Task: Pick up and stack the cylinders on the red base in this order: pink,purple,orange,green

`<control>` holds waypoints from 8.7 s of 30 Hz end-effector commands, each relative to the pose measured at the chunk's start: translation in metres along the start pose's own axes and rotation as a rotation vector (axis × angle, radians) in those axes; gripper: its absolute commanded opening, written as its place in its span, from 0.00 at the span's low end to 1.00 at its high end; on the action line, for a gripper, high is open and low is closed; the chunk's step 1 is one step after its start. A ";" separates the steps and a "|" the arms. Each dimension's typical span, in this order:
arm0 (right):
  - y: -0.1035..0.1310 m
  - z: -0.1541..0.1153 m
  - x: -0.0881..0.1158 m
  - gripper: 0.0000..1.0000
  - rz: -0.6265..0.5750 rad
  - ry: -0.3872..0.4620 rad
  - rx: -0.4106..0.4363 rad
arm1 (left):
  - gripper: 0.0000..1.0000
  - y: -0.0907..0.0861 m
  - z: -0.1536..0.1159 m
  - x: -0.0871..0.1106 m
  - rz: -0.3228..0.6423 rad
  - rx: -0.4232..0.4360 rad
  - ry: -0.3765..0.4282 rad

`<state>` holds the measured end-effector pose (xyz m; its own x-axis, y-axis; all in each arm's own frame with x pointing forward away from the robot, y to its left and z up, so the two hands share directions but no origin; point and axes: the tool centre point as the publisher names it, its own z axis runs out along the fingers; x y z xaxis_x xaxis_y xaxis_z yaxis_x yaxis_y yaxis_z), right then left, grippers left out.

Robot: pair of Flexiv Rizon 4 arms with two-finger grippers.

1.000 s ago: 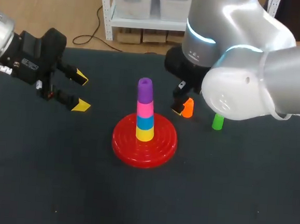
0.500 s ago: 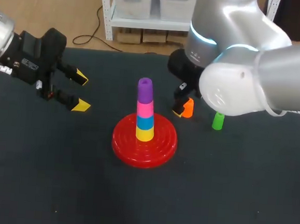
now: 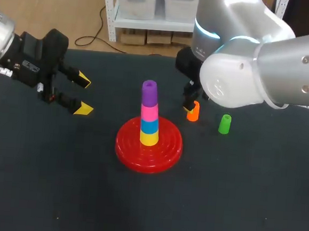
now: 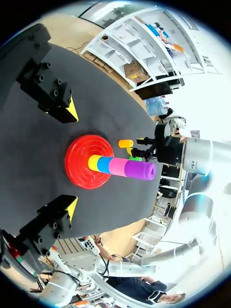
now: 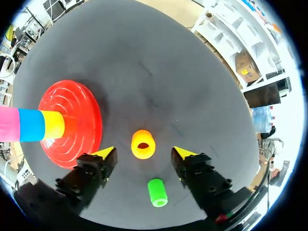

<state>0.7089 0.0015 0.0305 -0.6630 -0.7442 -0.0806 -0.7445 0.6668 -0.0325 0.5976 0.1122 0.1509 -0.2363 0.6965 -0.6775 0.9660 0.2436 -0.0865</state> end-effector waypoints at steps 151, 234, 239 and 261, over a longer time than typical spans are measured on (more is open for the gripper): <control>0.142 -0.201 -0.040 0.00 -0.485 -0.024 -0.062 | 1.00 0.000 0.000 0.001 0.001 -0.001 -0.002; -0.024 0.001 0.081 0.47 0.092 0.064 -0.032 | 1.00 0.000 0.000 0.001 0.001 -0.001 -0.002; -0.023 0.000 0.081 0.44 0.091 0.062 -0.032 | 1.00 0.000 0.000 0.001 0.001 -0.001 -0.002; -0.011 -0.078 0.045 0.00 0.010 0.025 -0.043 | 1.00 0.000 0.000 0.001 0.001 -0.001 -0.002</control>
<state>0.6834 -0.0461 0.0693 -0.6751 -0.7346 -0.0679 -0.7361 0.6768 -0.0039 0.5976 0.1122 0.1510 -0.2361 0.6965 -0.6776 0.9661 0.2435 -0.0864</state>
